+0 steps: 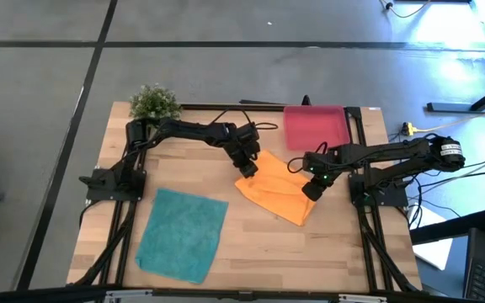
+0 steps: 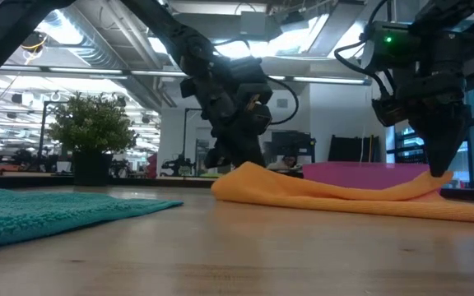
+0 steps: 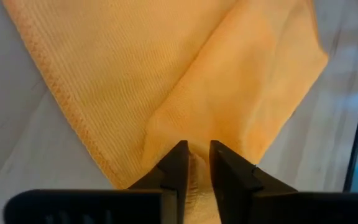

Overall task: Roll microfiber towels into tight, uniform cylinder then place into a basket
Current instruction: Fold the orange microfiber towel

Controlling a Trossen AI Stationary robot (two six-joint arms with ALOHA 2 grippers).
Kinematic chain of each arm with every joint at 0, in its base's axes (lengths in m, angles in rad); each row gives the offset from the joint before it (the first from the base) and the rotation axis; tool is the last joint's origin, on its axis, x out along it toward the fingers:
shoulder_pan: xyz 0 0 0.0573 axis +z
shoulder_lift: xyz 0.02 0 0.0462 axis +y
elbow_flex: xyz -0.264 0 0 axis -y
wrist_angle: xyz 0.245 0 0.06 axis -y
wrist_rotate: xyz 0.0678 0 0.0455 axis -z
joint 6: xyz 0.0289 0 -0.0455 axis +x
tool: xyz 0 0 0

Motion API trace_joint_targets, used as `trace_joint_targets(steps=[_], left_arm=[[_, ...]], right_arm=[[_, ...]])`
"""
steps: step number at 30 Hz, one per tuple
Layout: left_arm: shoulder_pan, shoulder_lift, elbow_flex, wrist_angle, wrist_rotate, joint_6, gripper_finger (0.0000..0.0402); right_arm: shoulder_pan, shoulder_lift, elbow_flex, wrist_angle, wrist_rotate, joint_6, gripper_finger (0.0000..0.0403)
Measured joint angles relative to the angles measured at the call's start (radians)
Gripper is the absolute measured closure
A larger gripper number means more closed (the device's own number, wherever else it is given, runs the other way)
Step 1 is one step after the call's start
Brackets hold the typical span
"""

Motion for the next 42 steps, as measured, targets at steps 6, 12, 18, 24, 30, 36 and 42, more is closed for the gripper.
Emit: trace_joint_targets(steps=[6,12,18,24,30,36,42], left_arm=[[0.003,0.0,0.0,0.0,0.006,0.004,0.0399],[0.017,0.0,0.0,0.071,0.063,0.004,0.0401],[0.029,0.0,0.019,0.177,0.127,0.059,0.0401],[0.026,0.0,0.124,0.18,0.108,0.266,0.0401],[0.023,0.0,0.231,0.08,-0.001,0.423,0.0401],[0.02,0.0,0.256,-0.077,-0.23,0.531,0.0401],[0.019,0.0,0.256,-0.139,-0.328,0.599,0.0401]], right_arm=[[0.0,0.0,0.0,0.0,0.0,-0.001,0.04],[0.0,0.0,0.0,0.0,0.0,-0.001,0.04],[0.0,0.0,0.0,0.001,0.003,-0.001,0.04],[0.0,0.0,0.0,0.019,0.024,-0.002,0.04],[0.0,0.0,0.0,0.019,0.026,-0.001,0.04],[0.0,0.0,0.02,-0.009,0.027,0.024,0.0401],[0.0,0.0,0.134,-0.118,0.055,0.026,0.0401]])
